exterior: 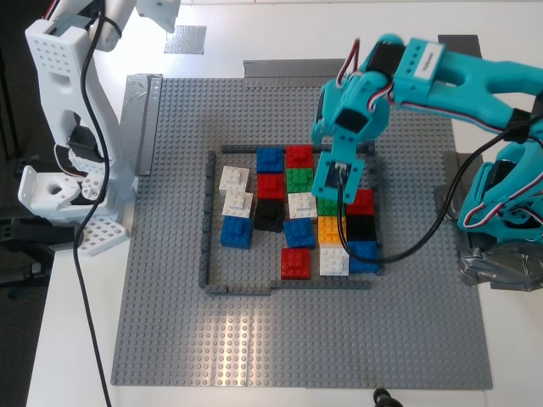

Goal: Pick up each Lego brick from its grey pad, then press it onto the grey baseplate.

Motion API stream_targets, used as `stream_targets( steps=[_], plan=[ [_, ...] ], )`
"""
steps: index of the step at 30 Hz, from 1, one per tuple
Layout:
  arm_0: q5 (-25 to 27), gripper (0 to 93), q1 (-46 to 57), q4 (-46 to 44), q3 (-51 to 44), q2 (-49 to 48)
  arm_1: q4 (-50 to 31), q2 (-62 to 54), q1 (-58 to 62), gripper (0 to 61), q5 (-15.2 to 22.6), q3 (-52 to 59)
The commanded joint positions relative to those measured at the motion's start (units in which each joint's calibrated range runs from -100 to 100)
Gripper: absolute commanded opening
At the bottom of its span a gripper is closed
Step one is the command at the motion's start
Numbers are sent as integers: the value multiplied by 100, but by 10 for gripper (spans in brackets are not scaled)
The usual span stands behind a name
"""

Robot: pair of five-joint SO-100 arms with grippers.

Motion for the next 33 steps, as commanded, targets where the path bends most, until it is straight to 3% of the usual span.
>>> stream_targets(
  steps=[1,21,33],
  plan=[
    [10,1,843,-27,-320,-777,333,-145,101,1,54,-865],
    [-190,0,4644,-35,484,-2648,536,-111,137,1,73,-1126],
    [-391,0,4956,-35,1296,-3172,617,18,108,1,141,-1135]
  ],
)
